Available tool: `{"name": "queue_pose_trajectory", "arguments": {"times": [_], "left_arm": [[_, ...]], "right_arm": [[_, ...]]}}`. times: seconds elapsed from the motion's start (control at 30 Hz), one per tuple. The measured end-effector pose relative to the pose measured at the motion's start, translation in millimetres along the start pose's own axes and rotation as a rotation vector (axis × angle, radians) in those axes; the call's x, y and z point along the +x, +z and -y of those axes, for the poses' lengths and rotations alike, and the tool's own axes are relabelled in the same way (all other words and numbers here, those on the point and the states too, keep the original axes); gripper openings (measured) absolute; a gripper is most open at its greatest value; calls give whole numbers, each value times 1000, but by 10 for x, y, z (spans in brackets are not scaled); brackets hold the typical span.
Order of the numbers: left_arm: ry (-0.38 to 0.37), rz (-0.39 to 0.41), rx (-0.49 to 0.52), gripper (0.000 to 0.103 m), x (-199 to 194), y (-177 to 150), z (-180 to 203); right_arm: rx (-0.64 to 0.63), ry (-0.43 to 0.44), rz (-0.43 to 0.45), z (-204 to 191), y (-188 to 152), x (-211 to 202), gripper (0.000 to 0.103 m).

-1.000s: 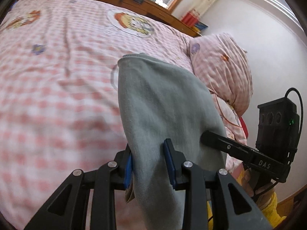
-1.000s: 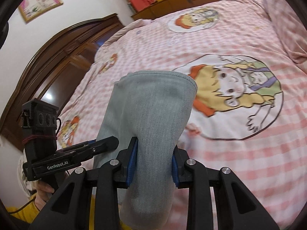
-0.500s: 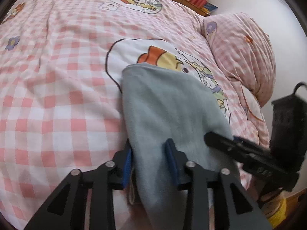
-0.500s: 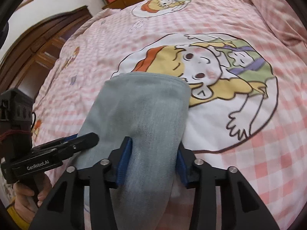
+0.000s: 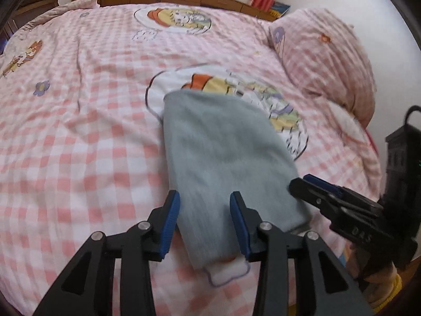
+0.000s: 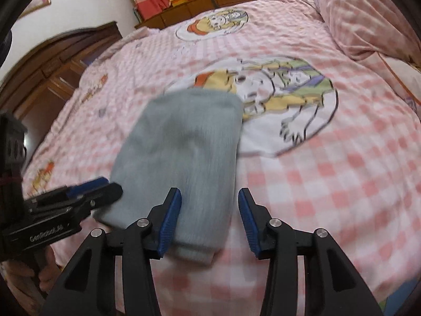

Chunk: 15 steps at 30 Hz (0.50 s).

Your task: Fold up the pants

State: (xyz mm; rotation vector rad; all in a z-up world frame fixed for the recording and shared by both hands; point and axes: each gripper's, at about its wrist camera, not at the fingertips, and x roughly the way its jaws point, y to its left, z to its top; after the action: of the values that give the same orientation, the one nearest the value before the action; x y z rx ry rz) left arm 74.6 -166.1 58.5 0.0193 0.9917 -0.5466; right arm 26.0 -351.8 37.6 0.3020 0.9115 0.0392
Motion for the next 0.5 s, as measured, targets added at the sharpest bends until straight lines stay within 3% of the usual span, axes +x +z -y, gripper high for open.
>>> {"name": "queue_pose_trajectory", "arguments": {"times": [0.07,0.27,0.5], "left_arm": [[56,-23,25,46,91,-98,1],[19,-40,-47,48,106,-192,-123],[36,-43,-60,48,-54,-300,-71]], "right_arm": [[8,-11,-26,17,-91,88,46],[55,-1,-12,55,-146,-3,46],[21,-26,10,-79,-265,-251,46]]}}
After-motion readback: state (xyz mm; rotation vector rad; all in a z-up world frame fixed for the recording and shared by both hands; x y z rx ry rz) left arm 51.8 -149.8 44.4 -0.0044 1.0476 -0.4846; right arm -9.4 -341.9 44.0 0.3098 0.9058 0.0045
